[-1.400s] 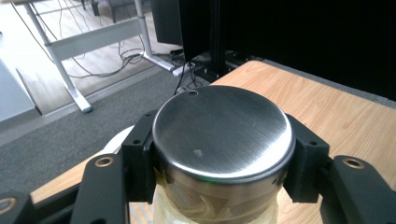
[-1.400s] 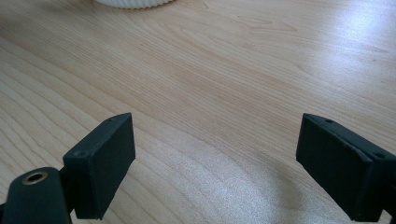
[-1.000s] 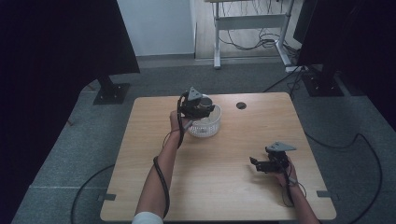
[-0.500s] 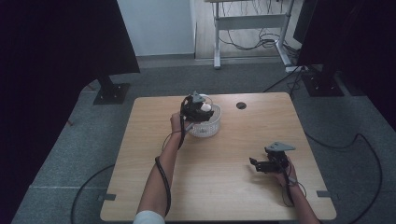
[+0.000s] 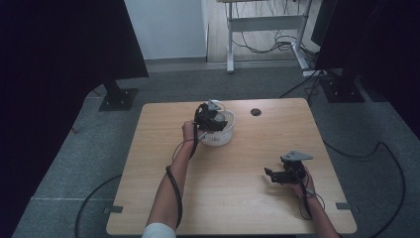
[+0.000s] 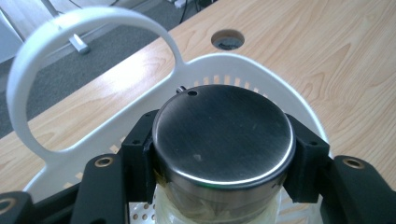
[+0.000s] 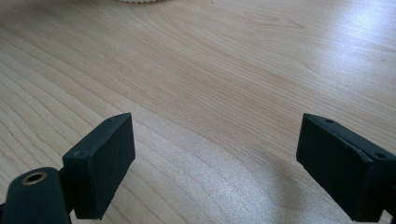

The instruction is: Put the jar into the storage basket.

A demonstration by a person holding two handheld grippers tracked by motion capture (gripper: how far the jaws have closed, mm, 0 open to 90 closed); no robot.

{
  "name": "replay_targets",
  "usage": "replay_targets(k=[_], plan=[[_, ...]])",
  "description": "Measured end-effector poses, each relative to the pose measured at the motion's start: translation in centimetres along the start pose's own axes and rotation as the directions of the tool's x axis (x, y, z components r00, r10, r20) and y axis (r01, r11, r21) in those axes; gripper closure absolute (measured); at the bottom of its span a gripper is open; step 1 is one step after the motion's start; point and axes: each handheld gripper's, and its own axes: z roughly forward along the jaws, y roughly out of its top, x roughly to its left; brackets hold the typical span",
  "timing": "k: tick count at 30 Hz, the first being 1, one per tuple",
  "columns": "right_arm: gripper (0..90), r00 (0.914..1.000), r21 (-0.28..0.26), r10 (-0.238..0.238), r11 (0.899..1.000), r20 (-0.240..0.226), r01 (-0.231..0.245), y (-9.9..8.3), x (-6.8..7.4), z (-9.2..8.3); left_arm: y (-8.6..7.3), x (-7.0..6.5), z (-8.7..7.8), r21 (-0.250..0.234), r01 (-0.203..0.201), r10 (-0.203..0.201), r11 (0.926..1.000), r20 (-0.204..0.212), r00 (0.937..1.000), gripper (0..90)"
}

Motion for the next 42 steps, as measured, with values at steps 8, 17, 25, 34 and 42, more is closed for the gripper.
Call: replay_targets(k=[8,17,25,34,42], plan=[[11.2,1.0,0.003,-0.006,1.0,0.001,0.006,0.0,0.0,0.0,-0.1,-0.2,0.7,0.044,-0.02,0.021,0.9988,-0.008,0.9998,39.3],[11.2,1.0,0.004,-0.006,1.0,-0.001,0.006,0.0,0.0,0.0,-0.4,-0.1,1.2,0.081,-0.019,0.02,0.9965,-0.006,0.9998,39.2],[11.2,0.9999,0.006,-0.01,1.0,0.0,0.01,0.0,0.1,0.1,-0.3,0.2,1.0,0.108,-0.007,0.008,0.9941,-0.003,1.0,38.6],[11.1,0.9999,0.01,-0.017,1.0,0.002,0.017,0.0,0.1,0.1,-0.9,0.6,0.8,0.135,-0.002,0.004,0.9909,-0.017,0.9998,36.3],[11.1,0.9999,0.009,-0.016,1.0,0.002,0.016,0.1,0.1,0.1,-0.7,0.5,0.7,0.129,-0.009,0.011,0.9916,-0.013,0.9998,35.6]])
